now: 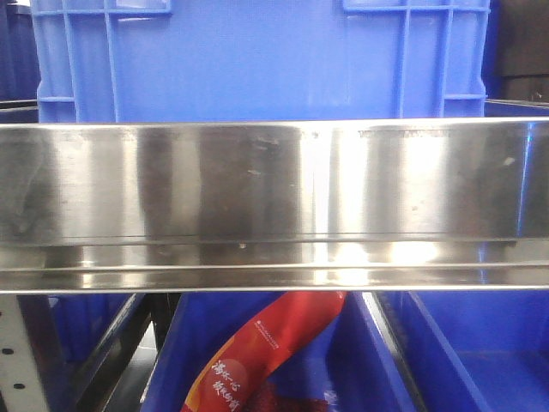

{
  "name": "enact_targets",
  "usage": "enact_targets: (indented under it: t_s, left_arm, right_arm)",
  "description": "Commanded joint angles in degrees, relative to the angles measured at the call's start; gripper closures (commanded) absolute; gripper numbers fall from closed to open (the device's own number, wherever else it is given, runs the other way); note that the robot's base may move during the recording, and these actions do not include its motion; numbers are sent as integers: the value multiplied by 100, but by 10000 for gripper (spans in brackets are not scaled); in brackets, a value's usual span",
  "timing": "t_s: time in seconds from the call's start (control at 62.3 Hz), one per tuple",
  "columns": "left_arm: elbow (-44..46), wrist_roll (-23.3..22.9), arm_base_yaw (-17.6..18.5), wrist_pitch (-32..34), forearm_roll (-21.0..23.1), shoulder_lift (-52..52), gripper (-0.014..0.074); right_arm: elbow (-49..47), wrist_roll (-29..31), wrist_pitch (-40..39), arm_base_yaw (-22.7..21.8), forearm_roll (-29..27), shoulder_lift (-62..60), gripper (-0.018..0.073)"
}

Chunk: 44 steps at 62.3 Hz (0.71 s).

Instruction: Grab block from conveyor and place in blue bin

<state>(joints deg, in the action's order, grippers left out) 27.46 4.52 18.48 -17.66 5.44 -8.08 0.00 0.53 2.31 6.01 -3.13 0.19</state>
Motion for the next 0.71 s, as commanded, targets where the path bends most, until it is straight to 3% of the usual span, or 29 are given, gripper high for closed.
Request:
enact_targets:
  t_s: [0.0,0.096,0.225,0.417,0.561,0.626,0.69]
  left_arm:
    - [-32,19,-31,109,-230,145,708]
    - [-346,-188,-300,145,-632,381,708]
    - [-1107,-758,-835,597,-729,754,708]
    - [-2192,-775,-1553,1533,-770,808,708]
    - [-2746,-775,-1714,2485,-770,808,708]
    - [-2746,-775,-1714,1948,-770,808,708]
    - [-2746,-775,-1714,1958,-770,808,708]
  right_arm:
    - [0,19,-57,-22,45,-19,721]
    - [0,19,-57,-22,45,-19,721]
    - [0,19,-57,-22,45,-19,721]
    - [0,19,-67,-22,45,-19,721]
    - [0,19,-67,-22,45,-19,721]
    - [0,19,-67,-22,45,-19,721]
    - [0,19,-67,-22,45,-19,721]
